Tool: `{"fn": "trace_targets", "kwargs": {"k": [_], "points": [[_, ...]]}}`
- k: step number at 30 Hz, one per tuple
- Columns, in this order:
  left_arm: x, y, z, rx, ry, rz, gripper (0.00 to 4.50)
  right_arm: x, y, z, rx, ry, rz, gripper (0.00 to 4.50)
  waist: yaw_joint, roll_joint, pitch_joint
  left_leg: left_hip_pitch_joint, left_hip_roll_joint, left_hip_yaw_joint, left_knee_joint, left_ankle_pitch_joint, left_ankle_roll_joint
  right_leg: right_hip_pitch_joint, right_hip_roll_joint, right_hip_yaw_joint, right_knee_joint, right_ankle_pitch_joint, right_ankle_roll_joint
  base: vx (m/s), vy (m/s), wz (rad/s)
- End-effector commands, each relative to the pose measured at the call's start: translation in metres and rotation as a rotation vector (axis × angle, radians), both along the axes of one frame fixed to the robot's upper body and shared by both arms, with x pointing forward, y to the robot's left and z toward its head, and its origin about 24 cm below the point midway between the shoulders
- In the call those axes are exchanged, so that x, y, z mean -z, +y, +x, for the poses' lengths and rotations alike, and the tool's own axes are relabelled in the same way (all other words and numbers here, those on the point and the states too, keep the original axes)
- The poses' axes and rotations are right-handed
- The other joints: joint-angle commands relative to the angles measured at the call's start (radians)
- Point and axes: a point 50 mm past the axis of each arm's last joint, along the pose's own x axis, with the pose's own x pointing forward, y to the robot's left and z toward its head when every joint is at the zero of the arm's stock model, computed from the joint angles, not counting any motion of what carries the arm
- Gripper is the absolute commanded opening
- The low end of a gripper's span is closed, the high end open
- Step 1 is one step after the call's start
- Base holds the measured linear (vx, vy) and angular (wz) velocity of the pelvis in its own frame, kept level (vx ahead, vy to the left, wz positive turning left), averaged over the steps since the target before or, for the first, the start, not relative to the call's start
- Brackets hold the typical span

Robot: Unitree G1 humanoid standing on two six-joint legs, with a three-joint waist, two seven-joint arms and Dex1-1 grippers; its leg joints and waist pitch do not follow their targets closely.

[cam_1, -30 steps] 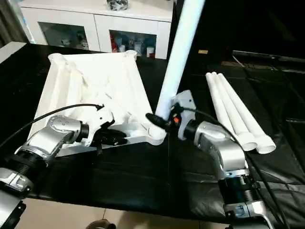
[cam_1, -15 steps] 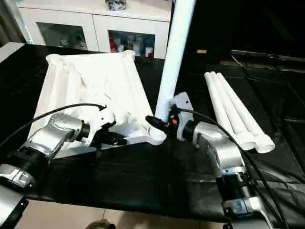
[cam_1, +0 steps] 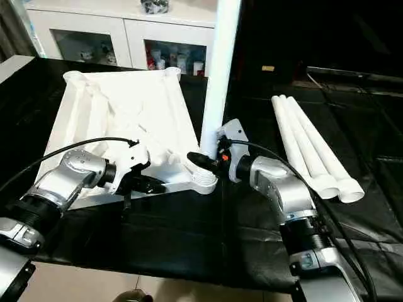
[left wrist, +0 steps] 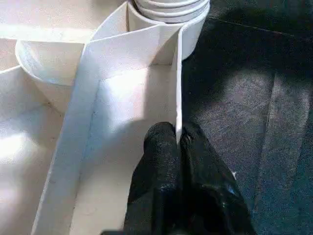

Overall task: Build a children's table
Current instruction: Insert table leg to table base

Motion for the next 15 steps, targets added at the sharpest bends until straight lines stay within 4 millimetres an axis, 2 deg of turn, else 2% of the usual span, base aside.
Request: {"fn": "trace_targets", "kwargs": {"k": [1,9,15], "points": [[-0.003,0.000,0.000,0.002,-0.013,-0.023,0.00,0.010,0.002,-0.001,-0.009,0.036,-0.029,1.91,-0.002,0.005,-0.077,0.022,0.072,-0.029,-0.070,-0.124,0.005,0.046,-0.140,0.069,-0.085,-0.119,-0.173,0.000,0.000,0.00],[-0.003,0.001,-0.001,0.006,-0.022,-0.022,0.00,0.016,0.003,0.002,-0.008,0.054,-0.035,1.91,-0.006,0.002,-0.075,0.022,0.072,-0.029,-0.071,-0.129,0.006,0.045,-0.140,0.069,-0.086,-0.139,-0.173,0.000,0.000,0.00],[-0.005,0.002,0.000,-0.023,-0.027,-0.051,0.00,0.027,-0.004,0.000,0.028,0.093,-0.013,1.91,-0.006,0.011,-0.076,0.022,0.073,-0.030,-0.071,-0.140,0.003,0.045,-0.141,0.069,-0.088,-0.138,-0.177,0.000,0.000,0.00]]}}
